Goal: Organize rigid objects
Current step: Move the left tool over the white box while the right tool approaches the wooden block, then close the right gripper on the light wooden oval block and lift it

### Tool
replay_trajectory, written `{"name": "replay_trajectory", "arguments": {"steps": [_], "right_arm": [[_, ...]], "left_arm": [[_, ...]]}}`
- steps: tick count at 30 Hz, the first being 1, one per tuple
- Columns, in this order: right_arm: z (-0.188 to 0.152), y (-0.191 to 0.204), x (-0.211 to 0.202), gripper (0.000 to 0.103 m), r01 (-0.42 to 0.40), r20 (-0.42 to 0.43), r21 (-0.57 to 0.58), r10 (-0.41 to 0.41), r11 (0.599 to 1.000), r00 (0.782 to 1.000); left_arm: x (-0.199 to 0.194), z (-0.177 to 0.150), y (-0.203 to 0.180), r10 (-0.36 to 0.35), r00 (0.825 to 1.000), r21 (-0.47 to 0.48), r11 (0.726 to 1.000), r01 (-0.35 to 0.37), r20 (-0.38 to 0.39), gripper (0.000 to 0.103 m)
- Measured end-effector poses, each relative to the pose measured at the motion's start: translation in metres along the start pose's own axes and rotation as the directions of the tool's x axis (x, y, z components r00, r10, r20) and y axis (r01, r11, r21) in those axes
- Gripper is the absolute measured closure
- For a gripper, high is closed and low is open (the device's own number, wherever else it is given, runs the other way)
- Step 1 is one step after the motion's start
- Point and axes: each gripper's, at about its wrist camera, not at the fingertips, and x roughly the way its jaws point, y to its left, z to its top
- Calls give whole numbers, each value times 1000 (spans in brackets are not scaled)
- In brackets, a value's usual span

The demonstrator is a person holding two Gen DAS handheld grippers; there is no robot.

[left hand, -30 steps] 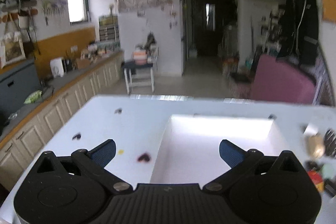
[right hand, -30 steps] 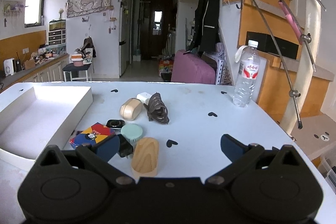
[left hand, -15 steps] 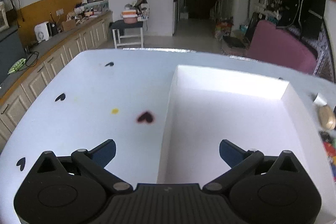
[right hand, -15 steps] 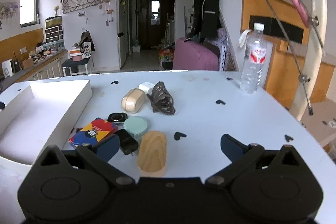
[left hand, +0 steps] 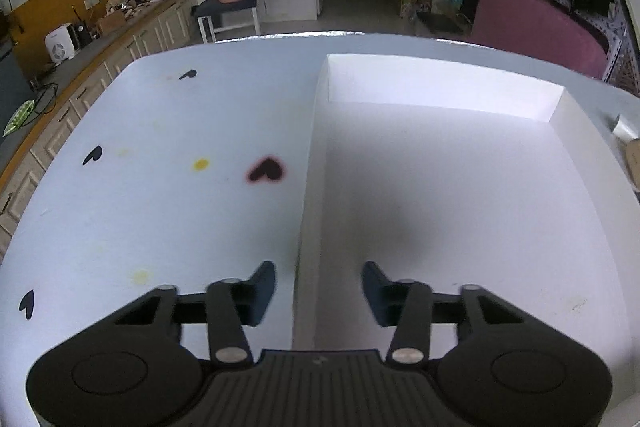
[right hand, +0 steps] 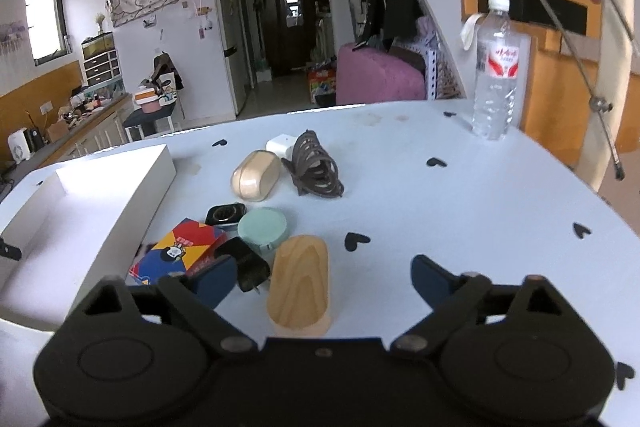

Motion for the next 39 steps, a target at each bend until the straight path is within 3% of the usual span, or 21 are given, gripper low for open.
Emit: {"name": "replay_trajectory", "arguments": {"steps": [1,3,4,24,39], "right_arm": [[1,-2,3,13,-5,-6,8,5,1000,1000],[3,-3,9,16,-9,-14,14,9,1000,1000],[4,-3,12,17,-9,-18,15,9,1000,1000],[1,-1,26,27,9,-50,39,-7,999,999],[1,17,46,29,23,-113,-45,-28,999,993]], "left_arm": [[1,1,1,1,1000,-6,1000,-1,-3,70],[2,3,2,6,1000,-16,1000,-6,-7,90],[2,3,3,19,1000,-18,1000,-19,-7,93],[2,-7,0,4,998,21,1000,-5,58,93],[2,-18,3,-16,993,22,1000,14,115,93]]}}
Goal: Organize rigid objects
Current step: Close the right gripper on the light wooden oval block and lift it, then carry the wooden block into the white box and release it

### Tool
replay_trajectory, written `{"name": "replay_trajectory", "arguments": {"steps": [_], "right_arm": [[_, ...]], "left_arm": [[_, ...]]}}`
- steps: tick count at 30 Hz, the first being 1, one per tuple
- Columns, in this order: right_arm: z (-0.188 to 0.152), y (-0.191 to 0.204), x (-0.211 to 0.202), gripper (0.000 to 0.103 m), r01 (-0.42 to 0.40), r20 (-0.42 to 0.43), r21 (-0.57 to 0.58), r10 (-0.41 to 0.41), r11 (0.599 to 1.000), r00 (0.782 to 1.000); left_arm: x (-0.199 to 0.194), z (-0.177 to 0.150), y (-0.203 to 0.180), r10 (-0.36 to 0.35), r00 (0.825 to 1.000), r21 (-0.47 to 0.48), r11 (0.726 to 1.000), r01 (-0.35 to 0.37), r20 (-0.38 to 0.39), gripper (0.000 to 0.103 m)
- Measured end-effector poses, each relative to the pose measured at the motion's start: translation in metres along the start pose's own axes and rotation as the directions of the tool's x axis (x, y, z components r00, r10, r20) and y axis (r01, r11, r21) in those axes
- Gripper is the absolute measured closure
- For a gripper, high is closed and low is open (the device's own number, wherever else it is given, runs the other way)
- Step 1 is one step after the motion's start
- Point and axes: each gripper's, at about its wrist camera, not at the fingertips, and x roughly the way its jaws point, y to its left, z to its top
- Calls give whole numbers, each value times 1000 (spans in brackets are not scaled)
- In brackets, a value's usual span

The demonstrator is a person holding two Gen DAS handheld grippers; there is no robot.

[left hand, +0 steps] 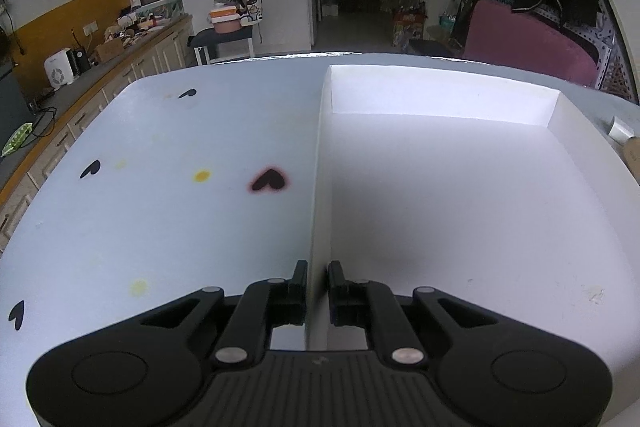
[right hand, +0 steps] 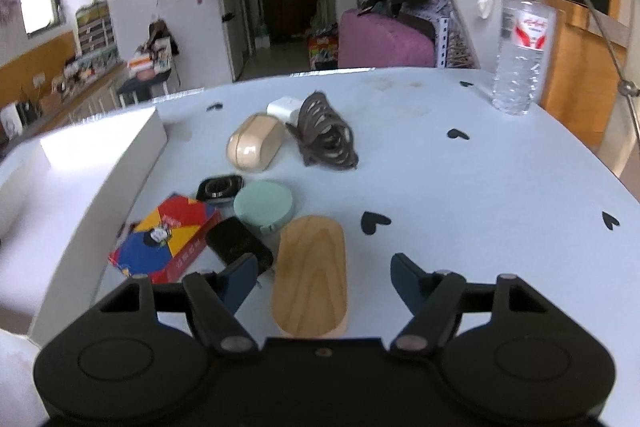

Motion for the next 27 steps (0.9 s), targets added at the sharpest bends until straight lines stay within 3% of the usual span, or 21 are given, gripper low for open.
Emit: {"name": "replay_trajectory", "arguments": {"steps": [10,13,17,20,23,27], "right_arm": [[8,5,30,39,17,-75,-18,-18,1000,997],[11,5,32,58,-10,-82,-6,10,1000,997],[12,4,30,58,-12,-78,8,12,1000,997],[19,7,14,58,-15,-25,22,16,1000,1000],[32,21,-4,58,-59,32,11,58,998,998],[47,67,-22,58,-185,67,-59,189,981,980]], "left_arm": [[-2,-3,-1,4,1000,10,1000,-4,18,93],[-2,-4,0,2,1000,8,1000,-2,22,93],[-2,-6,2,-6,1000,-2,1000,6,27,94],[-2,-6,4,-10,999,-11,1000,11,30,94],[-3,-7,6,-15,999,-15,1000,16,31,94],[-3,-7,6,-17,999,-18,1000,17,31,94]]}}
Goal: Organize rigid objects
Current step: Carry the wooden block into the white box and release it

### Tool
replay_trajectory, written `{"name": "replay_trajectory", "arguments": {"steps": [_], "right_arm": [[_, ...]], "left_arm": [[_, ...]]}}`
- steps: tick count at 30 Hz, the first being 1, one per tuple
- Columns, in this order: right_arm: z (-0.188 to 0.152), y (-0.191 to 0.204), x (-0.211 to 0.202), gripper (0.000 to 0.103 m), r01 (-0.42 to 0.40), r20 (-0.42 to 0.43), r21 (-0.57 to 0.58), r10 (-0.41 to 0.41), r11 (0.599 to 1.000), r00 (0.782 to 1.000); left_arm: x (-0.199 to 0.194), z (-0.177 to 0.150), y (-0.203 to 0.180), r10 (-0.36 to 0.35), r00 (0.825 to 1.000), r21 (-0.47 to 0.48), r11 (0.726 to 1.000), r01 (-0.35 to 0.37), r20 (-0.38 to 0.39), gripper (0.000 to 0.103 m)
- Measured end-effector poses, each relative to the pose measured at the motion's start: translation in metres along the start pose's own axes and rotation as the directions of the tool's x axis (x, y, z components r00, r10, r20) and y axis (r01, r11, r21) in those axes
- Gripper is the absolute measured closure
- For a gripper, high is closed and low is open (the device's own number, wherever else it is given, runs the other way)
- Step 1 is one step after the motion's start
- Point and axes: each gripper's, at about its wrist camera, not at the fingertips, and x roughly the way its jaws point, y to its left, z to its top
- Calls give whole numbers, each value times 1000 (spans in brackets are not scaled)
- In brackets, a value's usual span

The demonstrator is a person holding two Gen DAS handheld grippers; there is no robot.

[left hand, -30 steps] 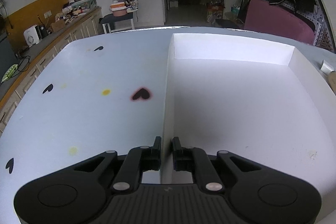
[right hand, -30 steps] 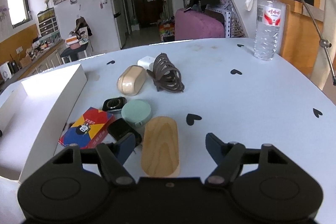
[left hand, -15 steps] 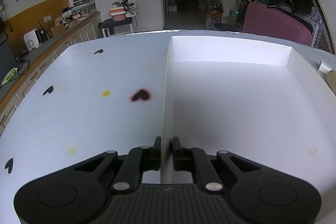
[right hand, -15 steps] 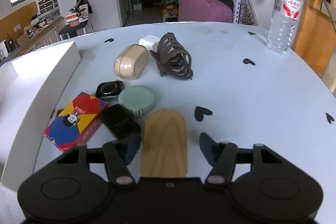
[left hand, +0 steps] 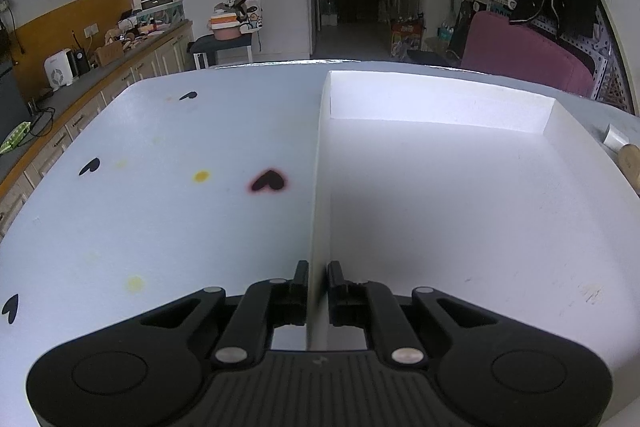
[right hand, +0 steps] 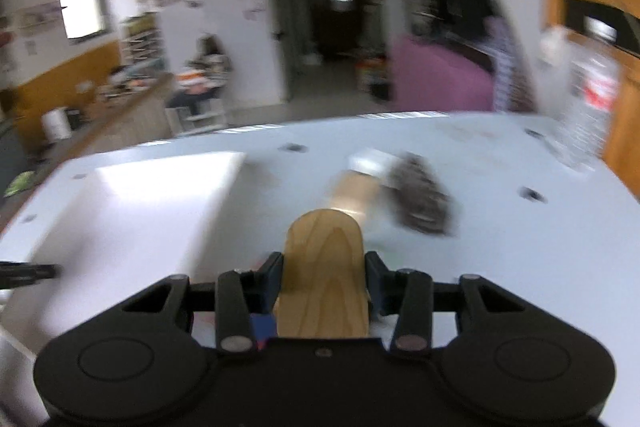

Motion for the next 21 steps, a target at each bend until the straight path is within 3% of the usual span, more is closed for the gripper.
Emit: {"name": "replay_trajectory", "arguments": {"steps": [6,10,21], "right_arm": [[10,83,22,58,-205,-59,-69,202,976,978],[11,131,43,58,-282,-108,-81,273,956,956],[10,200,95,58,-308,-226,-17,296,951,928]], "left_arm": [[0,0,1,-2,1000,-2,1000,2,0,94],[0,0,1,-5,1000,-3,1000,5,0,95],[1,0,1,-11,1000,-8,1000,11,0,95]]}}
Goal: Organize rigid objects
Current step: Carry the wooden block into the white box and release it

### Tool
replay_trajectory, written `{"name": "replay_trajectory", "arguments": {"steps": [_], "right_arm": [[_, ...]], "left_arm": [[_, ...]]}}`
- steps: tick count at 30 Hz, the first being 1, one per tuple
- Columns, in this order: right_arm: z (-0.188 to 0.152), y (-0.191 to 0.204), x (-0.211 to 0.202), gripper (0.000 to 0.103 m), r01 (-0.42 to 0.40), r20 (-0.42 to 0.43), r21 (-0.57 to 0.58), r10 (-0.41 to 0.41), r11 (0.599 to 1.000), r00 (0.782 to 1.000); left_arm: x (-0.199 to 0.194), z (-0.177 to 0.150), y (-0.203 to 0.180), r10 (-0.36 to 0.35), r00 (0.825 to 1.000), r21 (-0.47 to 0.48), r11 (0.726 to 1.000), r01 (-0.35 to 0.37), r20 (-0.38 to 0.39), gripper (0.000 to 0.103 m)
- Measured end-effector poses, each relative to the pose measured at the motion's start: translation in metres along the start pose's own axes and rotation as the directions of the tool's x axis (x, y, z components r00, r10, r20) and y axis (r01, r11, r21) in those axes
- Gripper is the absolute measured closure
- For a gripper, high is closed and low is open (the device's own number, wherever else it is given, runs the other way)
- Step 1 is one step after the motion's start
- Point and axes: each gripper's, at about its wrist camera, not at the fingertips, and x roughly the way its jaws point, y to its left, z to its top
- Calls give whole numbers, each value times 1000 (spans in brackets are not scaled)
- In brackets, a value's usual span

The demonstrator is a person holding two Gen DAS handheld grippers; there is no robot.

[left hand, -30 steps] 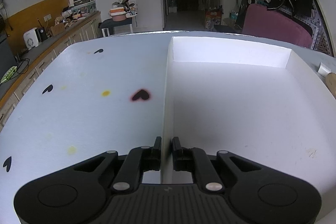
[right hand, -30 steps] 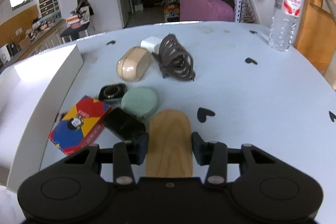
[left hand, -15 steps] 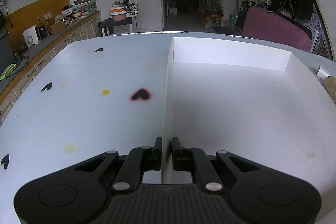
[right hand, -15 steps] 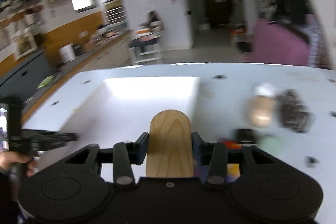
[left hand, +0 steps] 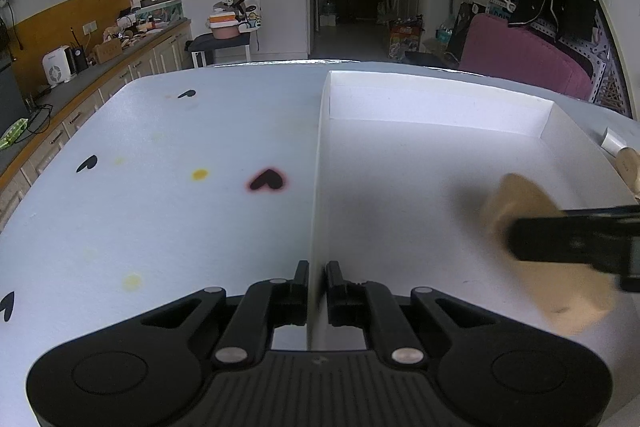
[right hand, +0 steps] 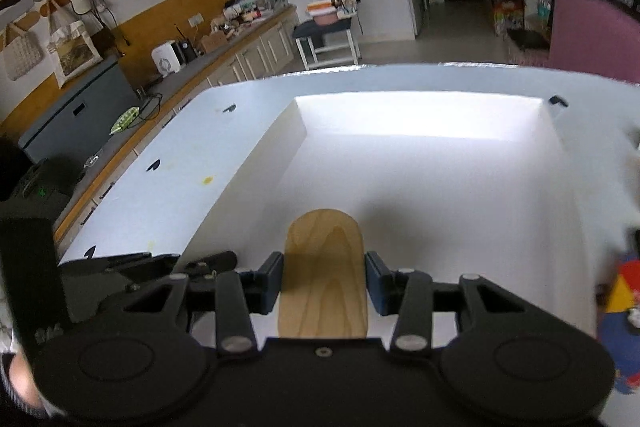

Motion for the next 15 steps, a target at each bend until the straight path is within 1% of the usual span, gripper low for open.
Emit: {"name": "replay_trajectory", "arguments": {"steps": [6,10,15], "right_arm": [[1,9,20,58,27,-39,14,-26,1000,999],[4,13,25,58,67,-40,11,-67,998,997],[6,17,33,58,90,-41,10,-89,996,995]], "left_arm": [[0,0,-1,-4,1000,0,1000,4,1,95],[1,0,0,-5,1000,-1,1000,5,1,95],[1,0,0,-6,1000,-2,1000,6,2,96]]}}
